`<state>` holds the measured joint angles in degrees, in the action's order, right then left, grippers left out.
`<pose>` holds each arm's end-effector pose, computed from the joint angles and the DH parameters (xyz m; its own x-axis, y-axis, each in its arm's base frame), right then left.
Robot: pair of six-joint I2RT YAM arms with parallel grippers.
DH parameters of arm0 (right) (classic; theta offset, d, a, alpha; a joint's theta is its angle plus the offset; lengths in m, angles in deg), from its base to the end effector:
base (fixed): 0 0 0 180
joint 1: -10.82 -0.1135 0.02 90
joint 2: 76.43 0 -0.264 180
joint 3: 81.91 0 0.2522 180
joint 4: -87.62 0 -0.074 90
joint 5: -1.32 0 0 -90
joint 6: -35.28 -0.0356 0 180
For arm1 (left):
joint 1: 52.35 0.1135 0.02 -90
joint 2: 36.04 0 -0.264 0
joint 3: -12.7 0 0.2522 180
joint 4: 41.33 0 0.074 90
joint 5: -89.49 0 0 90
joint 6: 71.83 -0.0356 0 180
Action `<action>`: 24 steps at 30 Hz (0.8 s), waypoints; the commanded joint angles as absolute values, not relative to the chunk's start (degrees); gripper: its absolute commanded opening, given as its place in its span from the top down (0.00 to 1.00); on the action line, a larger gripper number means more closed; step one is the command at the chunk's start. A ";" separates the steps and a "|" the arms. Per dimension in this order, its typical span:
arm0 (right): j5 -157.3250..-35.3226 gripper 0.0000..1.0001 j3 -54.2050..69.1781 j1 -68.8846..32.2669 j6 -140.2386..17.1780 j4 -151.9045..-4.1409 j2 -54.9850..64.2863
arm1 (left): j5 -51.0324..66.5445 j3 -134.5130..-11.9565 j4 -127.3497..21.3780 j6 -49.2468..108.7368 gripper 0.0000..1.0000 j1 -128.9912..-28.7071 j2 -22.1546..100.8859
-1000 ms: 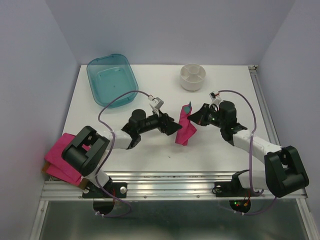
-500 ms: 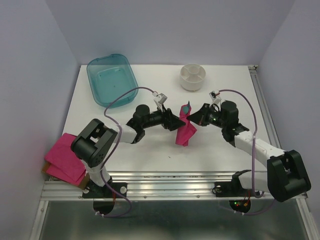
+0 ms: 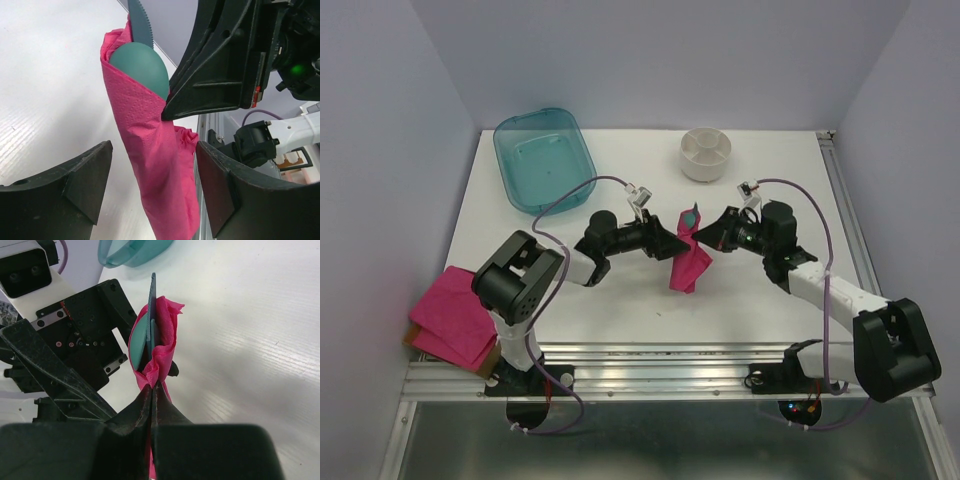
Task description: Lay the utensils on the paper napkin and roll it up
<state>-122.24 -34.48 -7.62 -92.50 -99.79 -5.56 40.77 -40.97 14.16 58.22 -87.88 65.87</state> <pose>0.2447 0.1023 0.2340 -0.6773 0.3123 -0.6661 -0.4462 0.5455 0.7095 0.2650 -0.2181 0.1964 -0.5451 -0.2049 -0.8129 0.8081 0.1298 -0.5746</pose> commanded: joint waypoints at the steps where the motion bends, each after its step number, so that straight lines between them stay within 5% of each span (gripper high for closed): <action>1: -124.54 0.99 -32.55 -7.90 -93.30 -104.02 -5.15 | 44.58 -41.85 23.74 62.37 0.22 -87.86 66.09; 8: -125.25 0.99 -32.02 -8.25 -94.18 -104.55 -4.98 | 45.55 -42.81 24.18 62.99 0.37 -88.03 67.41; 24: -125.95 0.99 -31.76 -8.96 -94.71 -104.90 -4.62 | 45.46 -43.43 25.94 64.48 0.38 -88.39 69.07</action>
